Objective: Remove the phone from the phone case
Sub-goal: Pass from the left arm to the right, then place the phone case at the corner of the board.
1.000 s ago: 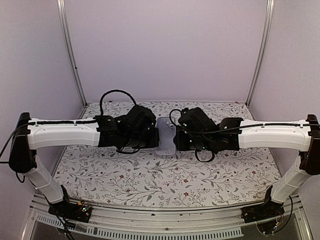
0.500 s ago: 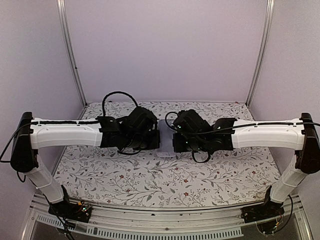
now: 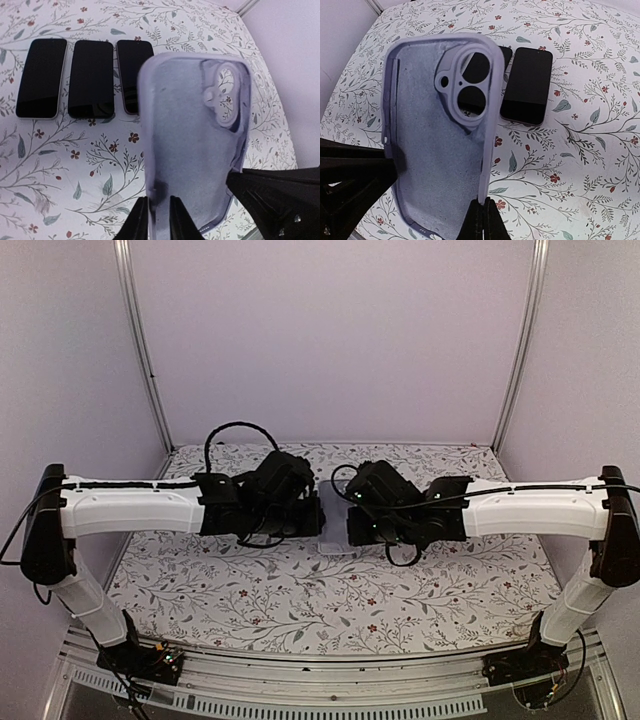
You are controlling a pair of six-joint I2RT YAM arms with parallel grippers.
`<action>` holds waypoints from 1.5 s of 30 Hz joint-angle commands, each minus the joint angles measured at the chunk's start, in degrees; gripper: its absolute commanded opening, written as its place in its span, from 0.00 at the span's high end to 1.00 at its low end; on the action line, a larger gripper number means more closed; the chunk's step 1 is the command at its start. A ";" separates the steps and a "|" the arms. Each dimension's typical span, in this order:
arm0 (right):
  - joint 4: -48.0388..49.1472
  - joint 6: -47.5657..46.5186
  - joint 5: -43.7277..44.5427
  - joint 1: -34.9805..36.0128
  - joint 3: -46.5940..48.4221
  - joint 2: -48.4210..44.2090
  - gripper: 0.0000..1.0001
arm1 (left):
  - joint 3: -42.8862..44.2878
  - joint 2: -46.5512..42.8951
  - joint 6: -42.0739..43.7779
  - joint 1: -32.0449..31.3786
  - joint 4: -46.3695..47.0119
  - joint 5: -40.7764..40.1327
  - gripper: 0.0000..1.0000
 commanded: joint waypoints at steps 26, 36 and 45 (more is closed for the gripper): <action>2.31 -12.83 -10.64 -26.43 -15.54 -14.02 1.00 | -13.66 -20.26 6.72 5.40 4.25 0.40 0.34; 7.74 -10.68 -16.33 -36.46 -10.39 -8.10 1.00 | -15.08 -22.31 7.49 6.61 3.69 1.18 0.34; 12.59 -6.36 -19.62 -40.88 -17.00 -3.29 1.00 | -16.86 -23.11 7.36 6.96 3.91 2.16 0.35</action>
